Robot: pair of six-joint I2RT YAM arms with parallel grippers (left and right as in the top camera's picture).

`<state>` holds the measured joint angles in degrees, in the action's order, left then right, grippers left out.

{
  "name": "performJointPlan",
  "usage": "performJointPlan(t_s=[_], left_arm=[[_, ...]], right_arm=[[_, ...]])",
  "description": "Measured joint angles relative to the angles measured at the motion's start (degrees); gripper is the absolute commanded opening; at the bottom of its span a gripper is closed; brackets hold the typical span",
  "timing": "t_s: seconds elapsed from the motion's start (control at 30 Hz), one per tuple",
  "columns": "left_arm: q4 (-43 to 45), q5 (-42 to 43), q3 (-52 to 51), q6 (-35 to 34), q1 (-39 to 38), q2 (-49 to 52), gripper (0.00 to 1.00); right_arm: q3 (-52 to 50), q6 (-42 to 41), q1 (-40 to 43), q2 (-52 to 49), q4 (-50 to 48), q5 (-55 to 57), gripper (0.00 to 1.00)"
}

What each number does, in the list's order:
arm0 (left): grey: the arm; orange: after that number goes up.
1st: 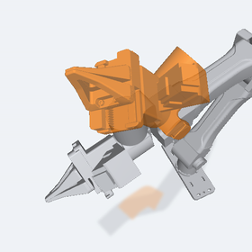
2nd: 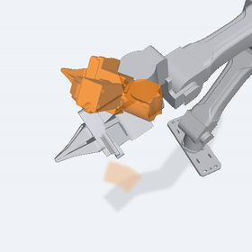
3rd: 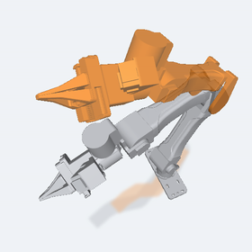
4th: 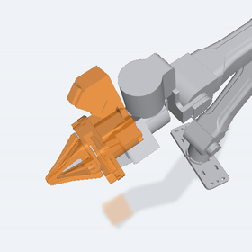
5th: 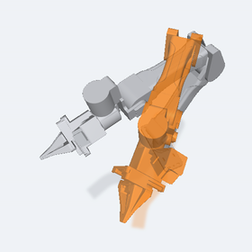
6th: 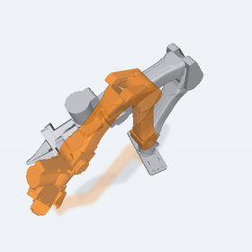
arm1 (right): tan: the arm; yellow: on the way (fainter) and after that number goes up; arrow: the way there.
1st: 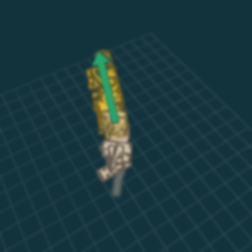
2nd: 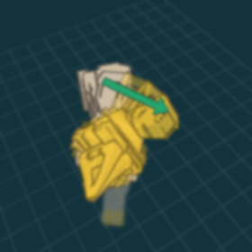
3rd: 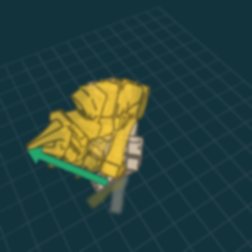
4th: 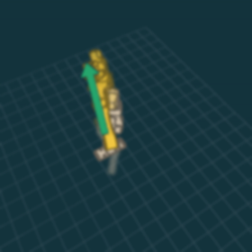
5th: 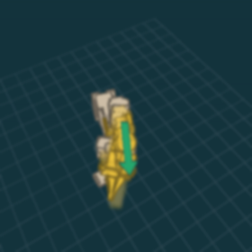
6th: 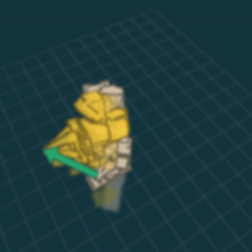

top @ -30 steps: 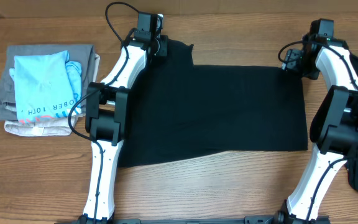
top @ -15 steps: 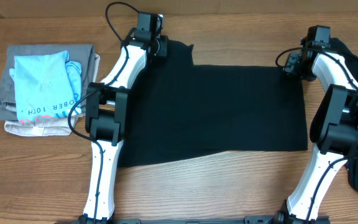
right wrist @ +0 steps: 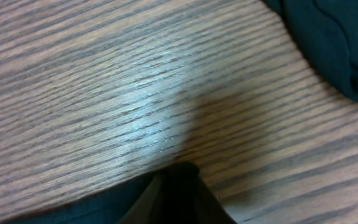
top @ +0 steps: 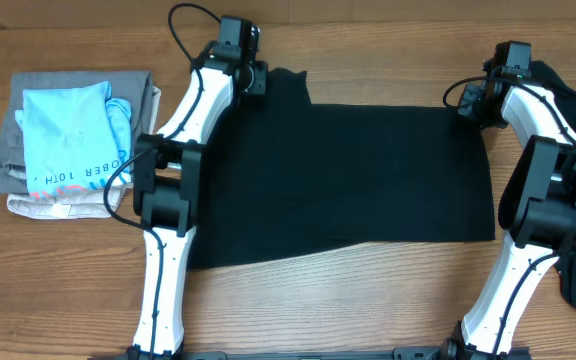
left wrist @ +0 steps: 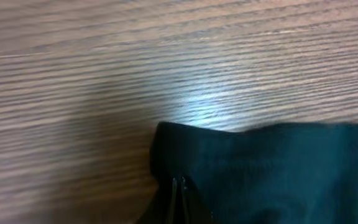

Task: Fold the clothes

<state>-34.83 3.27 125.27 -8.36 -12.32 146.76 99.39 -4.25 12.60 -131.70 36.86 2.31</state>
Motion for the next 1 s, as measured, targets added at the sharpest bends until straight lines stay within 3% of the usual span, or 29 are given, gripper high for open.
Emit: performJointPlan(t_s=[0.47,0.7,1.0], left_arm=[[-14.4,-2.5,0.0,0.0,3.3,-13.6,0.04],[-29.3,-2.6,0.1,-0.8,3.3,-21.8,0.04],[-43.6,-5.6,-0.1,-6.9,3.3,-22.0,0.04]], right_arm=[[1.2,0.0,0.0,0.4,6.0,-3.8,0.04],[1.2,0.0,0.0,5.2,11.5,-7.4,0.04],[2.0,2.7,0.0,10.3,19.0,-11.8,0.04]])
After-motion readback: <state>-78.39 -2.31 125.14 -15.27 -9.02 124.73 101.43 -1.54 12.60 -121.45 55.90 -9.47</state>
